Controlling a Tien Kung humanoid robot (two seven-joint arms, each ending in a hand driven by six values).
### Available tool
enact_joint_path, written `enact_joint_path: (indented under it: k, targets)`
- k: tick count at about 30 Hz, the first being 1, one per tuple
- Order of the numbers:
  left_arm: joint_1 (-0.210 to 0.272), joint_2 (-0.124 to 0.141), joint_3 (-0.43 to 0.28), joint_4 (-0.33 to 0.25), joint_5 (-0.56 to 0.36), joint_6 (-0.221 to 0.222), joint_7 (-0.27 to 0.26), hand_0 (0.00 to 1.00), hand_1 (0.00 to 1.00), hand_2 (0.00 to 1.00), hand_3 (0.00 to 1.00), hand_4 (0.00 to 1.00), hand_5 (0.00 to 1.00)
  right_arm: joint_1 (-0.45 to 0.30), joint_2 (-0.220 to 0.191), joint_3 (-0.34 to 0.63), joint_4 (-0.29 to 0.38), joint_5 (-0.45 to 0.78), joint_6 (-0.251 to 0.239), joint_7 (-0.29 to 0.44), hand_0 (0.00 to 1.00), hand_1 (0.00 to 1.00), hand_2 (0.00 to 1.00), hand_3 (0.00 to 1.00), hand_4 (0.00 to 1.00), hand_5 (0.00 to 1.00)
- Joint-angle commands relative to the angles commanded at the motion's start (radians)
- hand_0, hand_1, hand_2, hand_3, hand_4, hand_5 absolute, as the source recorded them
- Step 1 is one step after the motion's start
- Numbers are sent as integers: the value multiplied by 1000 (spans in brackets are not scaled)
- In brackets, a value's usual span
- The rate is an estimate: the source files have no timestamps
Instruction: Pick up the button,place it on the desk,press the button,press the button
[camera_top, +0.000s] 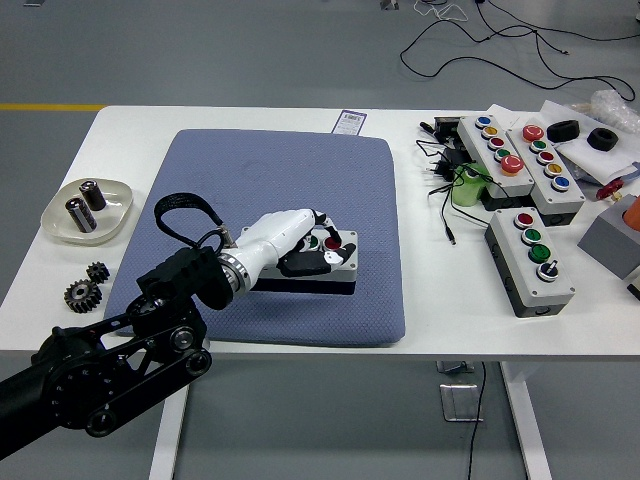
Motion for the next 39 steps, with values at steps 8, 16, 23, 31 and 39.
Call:
enact_joint_path:
  k: [8, 16, 23, 31, 39]
  targets:
    - [-1, 2, 12, 31, 30, -49, 25, 2, 2, 2, 656, 673, 871, -1, 0, 1, 0, 0, 0, 0, 673, 658, 674, 624, 310, 173]
    - [-1, 4, 16, 28, 33, -79, 34, 2, 2, 2, 657, 675, 878, -4, 0, 6, 0, 0, 0, -1, 673, 658, 674, 624, 310, 173]
    - [9, 6, -15, 1, 36, -13, 17, 2, 2, 2, 686, 675, 894, -6, 0, 7, 0, 0, 1, -1, 673, 658, 674, 624, 310, 173]
    - [43, 8, -130, -5, -91, 253, -152, 2, 8, 70, 780, 678, 998, -5, 2, 2, 0, 0, 1, 1, 673, 658, 674, 624, 310, 173]
    - [117, 5, -313, 21, -291, 367, -288, 489, 653, 698, 905, 677, 998, 5, 0, -21, 0, 0, -4, 4, 673, 658, 674, 624, 310, 173]
